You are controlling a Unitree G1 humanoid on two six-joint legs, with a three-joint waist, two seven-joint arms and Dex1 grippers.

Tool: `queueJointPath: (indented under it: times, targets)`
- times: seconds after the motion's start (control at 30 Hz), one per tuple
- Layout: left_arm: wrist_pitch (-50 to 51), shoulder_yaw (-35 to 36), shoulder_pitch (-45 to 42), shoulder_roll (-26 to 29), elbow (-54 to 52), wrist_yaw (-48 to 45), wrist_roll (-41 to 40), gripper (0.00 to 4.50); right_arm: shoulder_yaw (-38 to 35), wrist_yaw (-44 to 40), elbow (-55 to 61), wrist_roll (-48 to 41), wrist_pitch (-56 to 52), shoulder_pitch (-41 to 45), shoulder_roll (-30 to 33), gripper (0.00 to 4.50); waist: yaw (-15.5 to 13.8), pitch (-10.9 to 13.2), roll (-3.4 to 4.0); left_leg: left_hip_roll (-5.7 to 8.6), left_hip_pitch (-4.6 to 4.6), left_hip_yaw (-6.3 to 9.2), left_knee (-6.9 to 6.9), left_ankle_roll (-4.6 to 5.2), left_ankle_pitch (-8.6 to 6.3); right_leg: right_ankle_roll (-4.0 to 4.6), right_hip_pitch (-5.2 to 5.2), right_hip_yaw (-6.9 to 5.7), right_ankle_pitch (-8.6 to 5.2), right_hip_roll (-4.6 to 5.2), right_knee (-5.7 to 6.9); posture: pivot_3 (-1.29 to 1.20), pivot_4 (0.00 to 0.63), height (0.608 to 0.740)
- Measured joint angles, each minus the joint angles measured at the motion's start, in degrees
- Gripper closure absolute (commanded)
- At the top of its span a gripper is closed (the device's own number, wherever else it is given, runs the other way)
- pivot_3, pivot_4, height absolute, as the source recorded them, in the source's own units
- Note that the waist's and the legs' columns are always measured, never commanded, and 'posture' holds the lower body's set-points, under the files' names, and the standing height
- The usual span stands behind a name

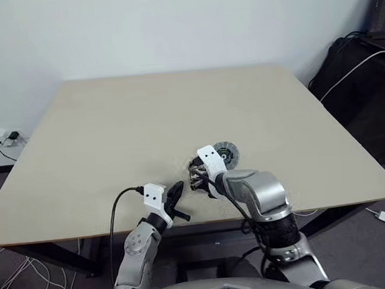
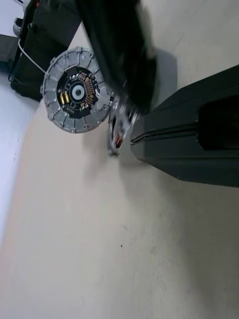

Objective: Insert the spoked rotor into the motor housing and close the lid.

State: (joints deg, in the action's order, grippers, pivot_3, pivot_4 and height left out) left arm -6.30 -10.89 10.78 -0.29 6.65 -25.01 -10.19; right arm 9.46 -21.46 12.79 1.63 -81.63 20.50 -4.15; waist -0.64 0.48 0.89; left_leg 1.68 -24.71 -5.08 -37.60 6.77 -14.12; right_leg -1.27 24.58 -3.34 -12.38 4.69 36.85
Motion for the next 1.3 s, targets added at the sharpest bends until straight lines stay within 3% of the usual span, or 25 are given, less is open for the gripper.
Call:
queueJointPath:
  times: [0.2,0.57,0.7,0.93,1.17,1.3]
  targets:
    - [0.43,0.14,0.83,0.05,-0.06,0.22,0.00,4.50,0.08,2.81,-1.78,-1.71,1.28,0.99,-0.27,4.40,0.07,0.01,0.02,0.01,0.01,-0.01,-0.02,-0.02,0.01,0.00,-0.02,-0.02,0.15,0.01,-0.01,0.00,0.000,0.740]
    - [1.06,0.09,1.04,0.09,-0.63,0.40,0.00,4.50,-6.76,8.42,-2.07,-4.62,4.32,3.63,-2.58,0.83,1.00,0.05,0.08,-0.07,-0.01,0.00,0.01,-0.14,0.09,0.07,0.02,-0.09,0.14,-0.08,-0.04,0.00,0.000,0.740]
    - [1.31,-0.07,0.98,0.07,-0.69,0.34,0.00,4.50,-3.98,7.03,-0.93,-5.78,7.65,3.38,1.54,0.83,1.29,0.08,0.11,-0.07,-0.02,0.00,0.01,-0.14,0.08,0.09,0.02,-0.09,0.13,-0.08,-0.08,0.00,0.000,0.740]
    - [2.09,-0.21,0.96,0.31,-0.91,0.23,-0.01,4.50,18.62,-10.92,7.77,-3.95,26.85,2.56,31.40,0.83,1.26,0.19,0.03,-0.13,-0.01,0.01,-0.12,-0.02,0.02,0.02,-0.06,-0.22,0.07,-0.02,-0.16,0.00,0.000,0.740]
    - [2.27,-0.41,0.79,0.31,-1.10,0.10,-0.01,4.50,26.65,-20.87,8.41,-1.91,35.58,3.67,39.91,0.83,1.03,0.44,-0.34,-0.21,-0.02,0.11,-0.35,0.01,0.01,-0.01,-0.16,-0.49,0.09,0.09,-0.11,0.00,0.000,0.740]
    - [2.33,-0.42,0.80,0.29,-1.11,0.10,-0.01,4.50,29.31,-23.13,8.20,0.33,37.93,4.10,40.36,0.83,0.72,0.53,-0.48,-0.16,-0.03,0.10,-0.42,0.04,-0.01,-0.09,-0.18,-0.77,0.14,0.34,-0.11,0.00,0.000,0.740]
